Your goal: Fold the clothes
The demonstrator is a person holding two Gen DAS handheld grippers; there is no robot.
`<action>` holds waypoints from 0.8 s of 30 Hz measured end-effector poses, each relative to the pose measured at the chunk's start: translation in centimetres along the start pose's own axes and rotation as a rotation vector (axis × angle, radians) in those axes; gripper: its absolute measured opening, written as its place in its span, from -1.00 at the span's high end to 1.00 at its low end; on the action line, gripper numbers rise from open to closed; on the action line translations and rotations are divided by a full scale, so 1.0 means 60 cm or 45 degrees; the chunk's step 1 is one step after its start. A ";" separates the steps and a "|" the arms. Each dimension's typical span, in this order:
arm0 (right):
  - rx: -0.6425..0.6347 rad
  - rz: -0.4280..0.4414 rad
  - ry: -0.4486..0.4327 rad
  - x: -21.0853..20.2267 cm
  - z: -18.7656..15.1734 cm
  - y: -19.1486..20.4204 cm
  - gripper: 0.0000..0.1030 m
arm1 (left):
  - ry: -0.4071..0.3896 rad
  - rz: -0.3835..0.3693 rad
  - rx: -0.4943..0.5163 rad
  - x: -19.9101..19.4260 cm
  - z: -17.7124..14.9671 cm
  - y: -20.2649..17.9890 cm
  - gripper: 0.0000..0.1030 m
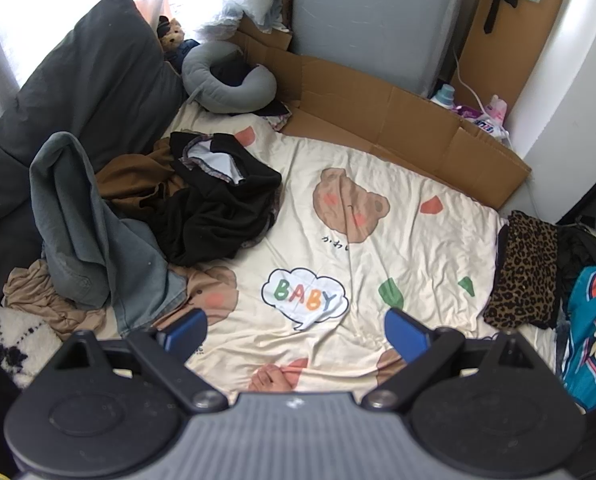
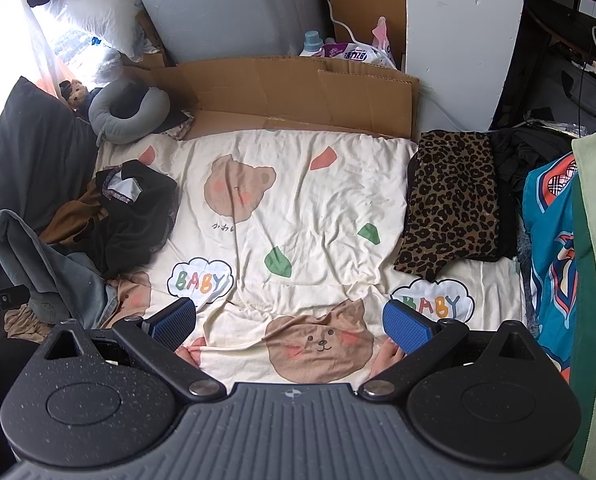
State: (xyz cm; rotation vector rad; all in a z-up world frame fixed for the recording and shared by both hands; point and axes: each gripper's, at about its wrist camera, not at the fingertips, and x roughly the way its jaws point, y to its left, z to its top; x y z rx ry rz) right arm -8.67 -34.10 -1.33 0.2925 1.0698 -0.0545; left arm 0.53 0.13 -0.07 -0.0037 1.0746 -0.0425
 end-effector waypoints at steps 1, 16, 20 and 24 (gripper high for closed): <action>0.000 0.000 0.000 0.000 0.000 0.000 -0.99 | 0.000 0.001 0.000 0.000 -0.001 -0.002 -0.87; 0.000 -0.012 -0.014 -0.003 0.001 0.000 -0.99 | -0.012 0.004 -0.001 -0.003 -0.001 -0.005 -0.87; 0.005 -0.018 -0.019 -0.004 0.002 0.001 -0.99 | -0.026 0.016 0.001 -0.006 -0.002 -0.005 -0.88; 0.022 -0.021 -0.036 -0.004 0.002 -0.001 -0.99 | -0.029 0.018 -0.012 -0.005 0.000 -0.002 -0.92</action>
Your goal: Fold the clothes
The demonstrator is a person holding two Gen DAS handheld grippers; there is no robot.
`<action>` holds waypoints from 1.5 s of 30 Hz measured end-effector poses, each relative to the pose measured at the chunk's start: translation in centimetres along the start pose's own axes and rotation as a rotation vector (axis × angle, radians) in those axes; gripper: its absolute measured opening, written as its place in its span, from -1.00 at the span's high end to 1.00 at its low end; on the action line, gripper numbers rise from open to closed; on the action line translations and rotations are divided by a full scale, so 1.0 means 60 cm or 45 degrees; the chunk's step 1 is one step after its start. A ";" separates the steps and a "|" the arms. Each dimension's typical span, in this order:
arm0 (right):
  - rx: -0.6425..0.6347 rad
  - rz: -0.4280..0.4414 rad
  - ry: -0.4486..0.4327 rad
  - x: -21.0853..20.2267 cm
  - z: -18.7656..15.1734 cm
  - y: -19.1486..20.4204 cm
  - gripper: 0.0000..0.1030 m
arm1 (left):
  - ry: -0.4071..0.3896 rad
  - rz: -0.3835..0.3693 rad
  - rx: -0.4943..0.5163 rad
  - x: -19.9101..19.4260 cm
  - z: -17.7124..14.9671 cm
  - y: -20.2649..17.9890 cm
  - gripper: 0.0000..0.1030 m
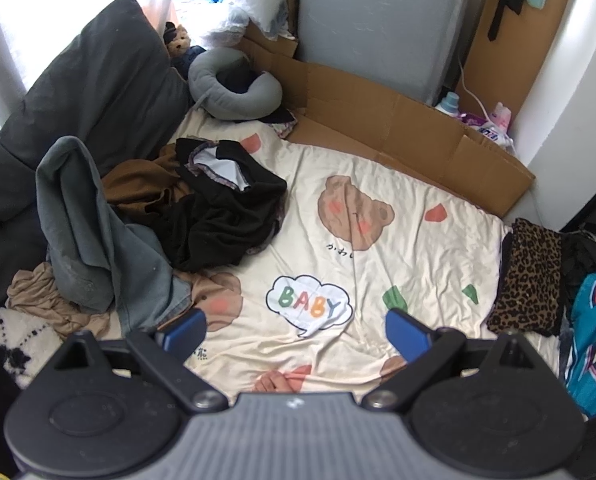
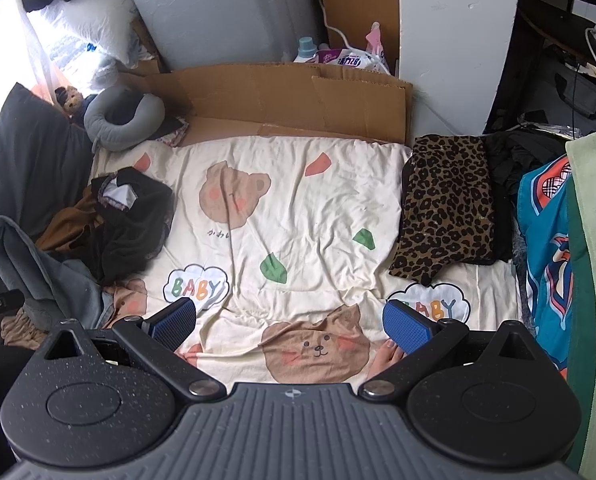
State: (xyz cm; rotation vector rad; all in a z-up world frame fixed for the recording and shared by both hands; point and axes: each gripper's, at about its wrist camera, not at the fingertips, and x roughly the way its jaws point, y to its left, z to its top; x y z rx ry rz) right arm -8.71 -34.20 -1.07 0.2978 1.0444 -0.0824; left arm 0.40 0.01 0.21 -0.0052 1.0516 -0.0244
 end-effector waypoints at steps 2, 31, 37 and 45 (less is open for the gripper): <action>0.002 0.005 0.005 0.002 0.001 0.000 -0.99 | 0.004 -0.004 -0.008 0.001 0.002 0.002 -0.93; -0.034 0.026 0.073 0.054 0.051 0.017 -0.99 | 0.107 -0.065 -0.082 0.047 0.039 0.042 -0.98; -0.081 0.000 0.081 0.078 0.064 0.029 -0.99 | 0.109 -0.101 -0.080 0.057 0.049 0.054 -0.98; -0.087 -0.022 0.067 0.110 0.078 0.035 -0.99 | 0.117 -0.102 -0.059 0.078 0.062 0.076 -0.98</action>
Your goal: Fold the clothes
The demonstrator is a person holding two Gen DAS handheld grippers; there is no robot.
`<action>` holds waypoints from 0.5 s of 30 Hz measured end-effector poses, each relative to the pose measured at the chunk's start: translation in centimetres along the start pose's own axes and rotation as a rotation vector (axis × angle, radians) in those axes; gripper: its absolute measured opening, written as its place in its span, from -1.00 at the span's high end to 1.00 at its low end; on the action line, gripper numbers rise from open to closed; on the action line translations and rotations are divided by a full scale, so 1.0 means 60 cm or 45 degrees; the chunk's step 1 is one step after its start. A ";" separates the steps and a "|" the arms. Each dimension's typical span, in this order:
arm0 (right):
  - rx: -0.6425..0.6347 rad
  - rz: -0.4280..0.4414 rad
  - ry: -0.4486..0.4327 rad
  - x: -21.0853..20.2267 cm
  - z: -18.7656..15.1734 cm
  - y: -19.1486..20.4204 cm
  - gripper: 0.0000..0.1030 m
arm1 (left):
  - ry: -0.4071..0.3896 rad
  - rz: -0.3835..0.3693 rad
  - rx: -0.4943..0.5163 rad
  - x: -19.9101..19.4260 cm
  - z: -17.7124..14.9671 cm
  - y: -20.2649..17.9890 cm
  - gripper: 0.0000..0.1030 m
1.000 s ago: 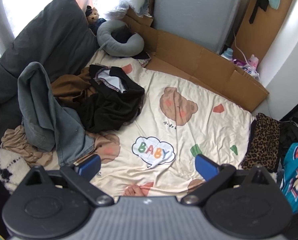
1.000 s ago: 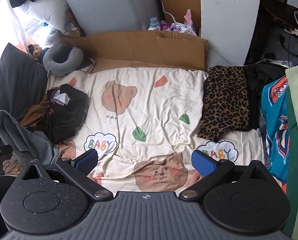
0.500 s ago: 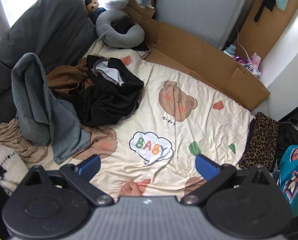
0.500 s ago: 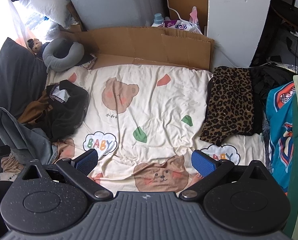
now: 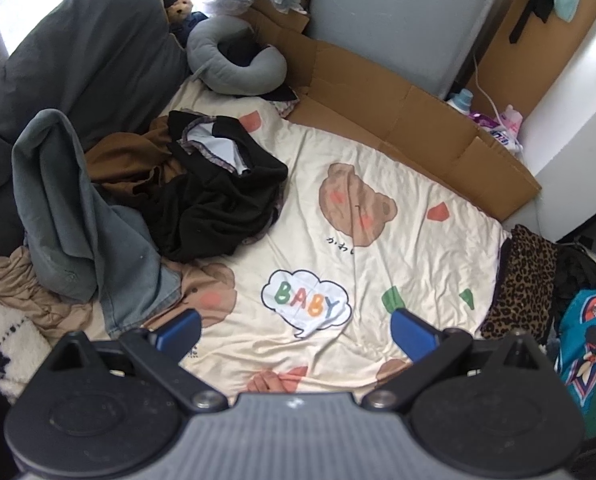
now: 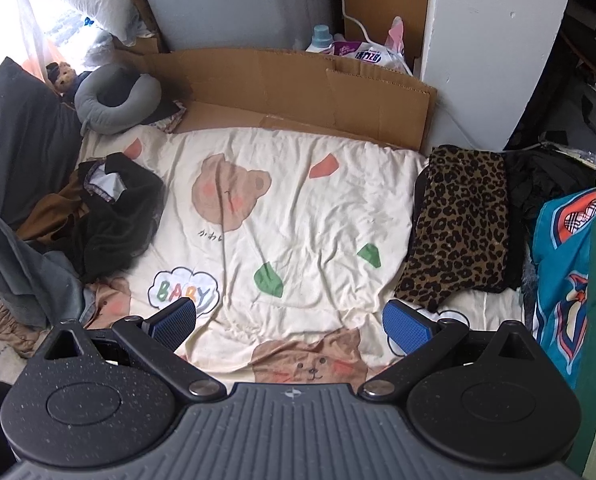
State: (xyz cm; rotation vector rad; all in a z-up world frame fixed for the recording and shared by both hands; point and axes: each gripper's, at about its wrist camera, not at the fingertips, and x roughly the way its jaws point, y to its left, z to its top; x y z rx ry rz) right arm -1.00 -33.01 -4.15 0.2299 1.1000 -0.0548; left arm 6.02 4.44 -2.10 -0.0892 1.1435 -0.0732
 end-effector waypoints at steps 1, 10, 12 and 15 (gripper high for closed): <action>0.010 0.015 -0.001 0.003 0.003 0.000 -0.99 | 0.000 -0.001 0.002 0.003 0.003 0.003 -0.98; -0.034 0.028 -0.128 0.012 0.036 0.017 -0.99 | -0.019 -0.008 -0.001 0.028 0.031 0.024 -0.97; -0.045 0.024 -0.135 0.017 0.046 0.021 -0.99 | -0.031 0.002 -0.001 0.035 0.039 0.027 -0.97; -0.063 0.018 -0.145 0.025 0.061 0.026 -0.99 | -0.037 0.009 -0.015 0.048 0.048 0.033 -0.97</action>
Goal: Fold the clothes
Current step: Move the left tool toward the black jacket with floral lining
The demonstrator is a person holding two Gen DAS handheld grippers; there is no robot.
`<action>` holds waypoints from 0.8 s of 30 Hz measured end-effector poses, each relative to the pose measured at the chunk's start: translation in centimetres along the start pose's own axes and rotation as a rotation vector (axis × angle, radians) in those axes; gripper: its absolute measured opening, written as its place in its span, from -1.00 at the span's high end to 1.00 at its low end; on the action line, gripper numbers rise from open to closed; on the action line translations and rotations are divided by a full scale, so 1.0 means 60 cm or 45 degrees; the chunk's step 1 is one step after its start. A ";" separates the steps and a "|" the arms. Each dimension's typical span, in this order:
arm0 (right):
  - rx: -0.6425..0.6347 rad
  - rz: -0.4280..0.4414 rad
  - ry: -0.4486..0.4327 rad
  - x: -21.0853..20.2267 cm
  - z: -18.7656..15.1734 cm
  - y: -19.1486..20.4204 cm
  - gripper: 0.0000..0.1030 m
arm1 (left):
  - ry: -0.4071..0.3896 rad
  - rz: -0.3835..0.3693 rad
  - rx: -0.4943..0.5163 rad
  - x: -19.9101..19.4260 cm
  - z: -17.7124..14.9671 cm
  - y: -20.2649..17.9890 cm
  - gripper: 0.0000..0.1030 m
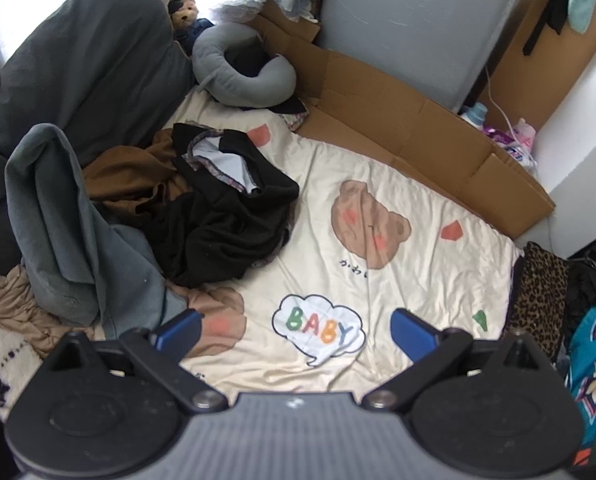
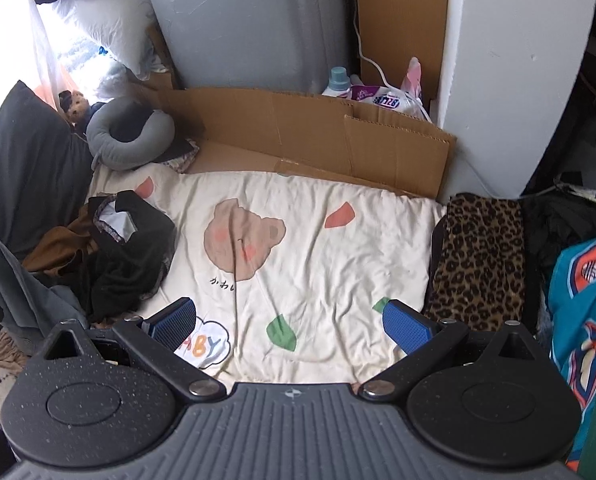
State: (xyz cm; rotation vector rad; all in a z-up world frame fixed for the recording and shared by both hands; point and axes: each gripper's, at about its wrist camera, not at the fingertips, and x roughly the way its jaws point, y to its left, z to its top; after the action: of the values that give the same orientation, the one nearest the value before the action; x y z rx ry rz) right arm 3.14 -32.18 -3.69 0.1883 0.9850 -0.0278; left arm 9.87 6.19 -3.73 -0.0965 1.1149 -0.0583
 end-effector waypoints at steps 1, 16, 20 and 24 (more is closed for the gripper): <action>-0.013 -0.003 -0.001 0.005 0.003 0.003 -0.99 | 0.002 -0.002 -0.010 0.006 0.003 0.002 -0.97; -0.179 -0.008 0.034 0.085 0.035 0.039 -0.99 | -0.003 0.018 -0.026 0.078 0.031 0.017 -0.96; -0.205 -0.008 0.033 0.107 0.048 0.043 -0.99 | 0.016 0.023 -0.045 0.104 0.037 0.021 -0.96; -0.220 0.004 0.027 0.127 0.060 0.046 -0.99 | 0.023 0.035 -0.045 0.133 0.044 0.025 -0.96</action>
State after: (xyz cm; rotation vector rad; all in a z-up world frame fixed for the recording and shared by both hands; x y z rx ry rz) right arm 10.66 -29.63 -7.70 0.0316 1.0033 0.0618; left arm 15.71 7.05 -9.86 -0.1126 1.1357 -0.0152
